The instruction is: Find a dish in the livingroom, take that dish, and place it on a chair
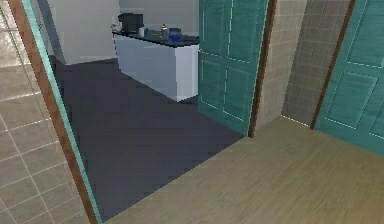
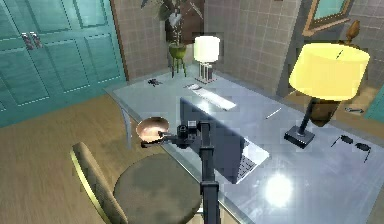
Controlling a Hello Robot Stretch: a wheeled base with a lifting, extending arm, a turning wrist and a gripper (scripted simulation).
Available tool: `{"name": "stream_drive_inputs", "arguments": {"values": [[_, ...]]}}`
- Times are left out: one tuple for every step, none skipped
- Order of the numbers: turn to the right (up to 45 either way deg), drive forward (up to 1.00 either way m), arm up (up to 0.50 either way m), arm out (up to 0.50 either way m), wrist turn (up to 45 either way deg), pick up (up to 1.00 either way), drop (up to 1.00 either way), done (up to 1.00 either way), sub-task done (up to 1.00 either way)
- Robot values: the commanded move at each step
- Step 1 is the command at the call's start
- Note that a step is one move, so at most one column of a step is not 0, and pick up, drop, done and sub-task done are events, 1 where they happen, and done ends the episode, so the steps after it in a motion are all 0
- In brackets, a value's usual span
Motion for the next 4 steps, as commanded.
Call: {"name": "stream_drive_inputs", "arguments": {"values": [[0.0, 0.00, 0.10, 0.00, 0.0, 0.00, 0.00, 0.00, 0.00], [0.0, 0.00, 0.24, 0.00, 0.0, 0.00, 0.00, 0.00, 0.00], [0.0, 0.00, 0.00, 0.00, -45.0, 0.00, 0.00, 0.00, 0.00], [0.0, 0.00, 0.00, 0.00, -33.0, 0.00, 0.00, 0.00, 0.00]]}}
